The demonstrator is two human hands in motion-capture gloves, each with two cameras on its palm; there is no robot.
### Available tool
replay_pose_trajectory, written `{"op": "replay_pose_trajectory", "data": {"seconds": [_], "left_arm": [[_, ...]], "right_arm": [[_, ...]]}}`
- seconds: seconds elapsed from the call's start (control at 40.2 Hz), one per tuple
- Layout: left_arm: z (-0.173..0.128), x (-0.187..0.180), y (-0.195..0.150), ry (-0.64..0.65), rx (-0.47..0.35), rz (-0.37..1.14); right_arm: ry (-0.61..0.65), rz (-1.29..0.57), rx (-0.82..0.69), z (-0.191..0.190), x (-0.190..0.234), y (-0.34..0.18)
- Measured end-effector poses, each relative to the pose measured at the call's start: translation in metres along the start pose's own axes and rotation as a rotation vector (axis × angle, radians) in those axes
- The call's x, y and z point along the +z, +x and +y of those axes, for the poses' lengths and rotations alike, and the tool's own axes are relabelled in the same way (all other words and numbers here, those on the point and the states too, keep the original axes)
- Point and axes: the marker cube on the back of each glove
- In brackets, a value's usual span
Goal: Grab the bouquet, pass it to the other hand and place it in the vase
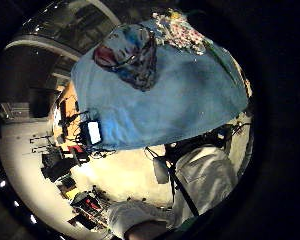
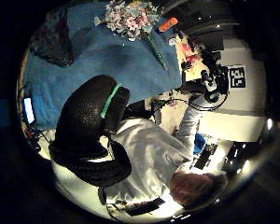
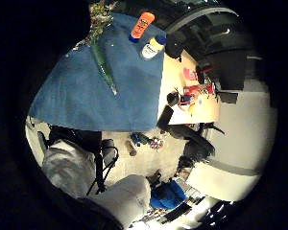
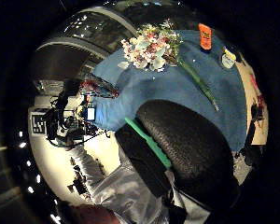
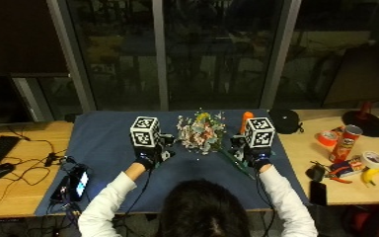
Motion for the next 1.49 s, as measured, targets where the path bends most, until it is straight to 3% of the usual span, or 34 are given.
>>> {"op": "replay_pose_trajectory", "data": {"seconds": [0.199, 0.671, 1.019, 1.193, 1.391, 1.491], "left_arm": [[-0.003, 0.003, 0.004, 0.074, 0.014, 0.046], [-0.021, 0.012, 0.011, 0.036, 0.006, 0.015], [-0.026, 0.013, 0.002, 0.068, -0.028, -0.01], [-0.021, 0.016, 0.002, 0.073, -0.021, -0.021], [-0.029, 0.025, -0.002, 0.074, -0.011, -0.005], [-0.033, 0.03, -0.008, 0.061, -0.032, 0.01]], "right_arm": [[0.003, 0.007, -0.003, -0.003, -0.001, -0.005], [-0.034, -0.074, 0.074, -0.047, -0.013, 0.008], [-0.044, -0.113, 0.051, -0.033, -0.009, 0.007], [-0.097, -0.138, 0.179, -0.064, 0.019, 0.025], [-0.166, -0.181, 0.393, -0.123, 0.087, 0.057], [-0.18, -0.191, 0.448, -0.121, 0.114, 0.056]]}}
